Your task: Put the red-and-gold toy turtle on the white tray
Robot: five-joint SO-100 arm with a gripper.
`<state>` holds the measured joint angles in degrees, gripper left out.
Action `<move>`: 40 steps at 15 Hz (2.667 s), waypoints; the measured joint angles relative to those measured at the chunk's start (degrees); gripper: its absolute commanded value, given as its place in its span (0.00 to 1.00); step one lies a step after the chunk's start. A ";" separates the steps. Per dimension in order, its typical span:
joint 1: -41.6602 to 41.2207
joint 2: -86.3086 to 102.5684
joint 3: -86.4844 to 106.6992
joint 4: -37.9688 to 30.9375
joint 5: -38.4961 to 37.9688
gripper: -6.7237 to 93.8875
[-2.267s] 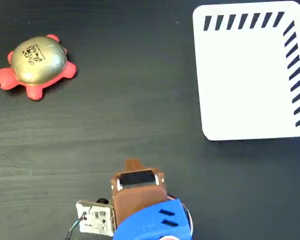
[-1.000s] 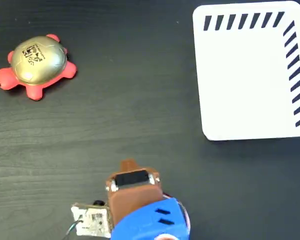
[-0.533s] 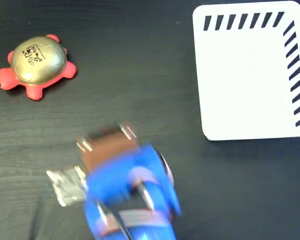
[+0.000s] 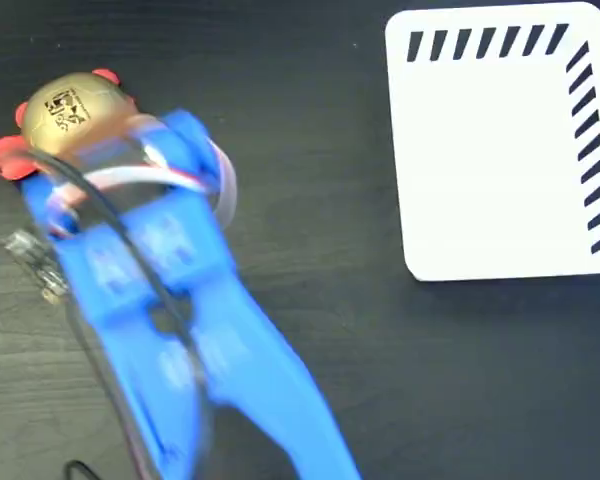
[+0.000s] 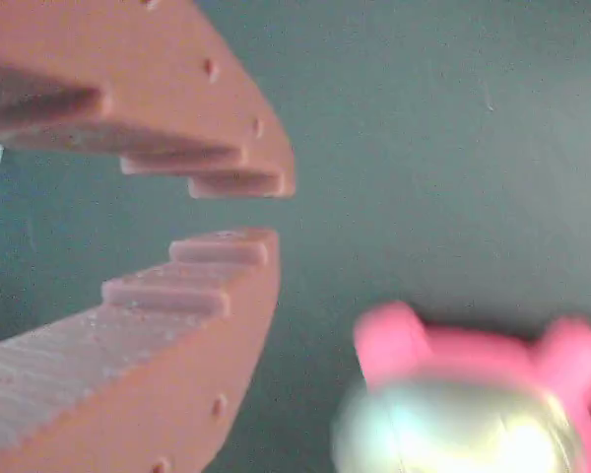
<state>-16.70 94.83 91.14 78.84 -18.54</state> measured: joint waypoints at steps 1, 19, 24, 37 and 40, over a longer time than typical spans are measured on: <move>-1.05 -2.90 -2.99 0.00 -0.18 0.06; -2.55 -34.89 -31.82 3.96 5.36 0.74; -2.64 -38.06 -35.16 5.89 5.54 0.80; -0.88 -45.79 -36.91 3.60 6.42 0.83; -0.35 -47.37 -37.97 3.43 5.98 0.82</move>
<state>-17.05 47.46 53.17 82.27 -12.57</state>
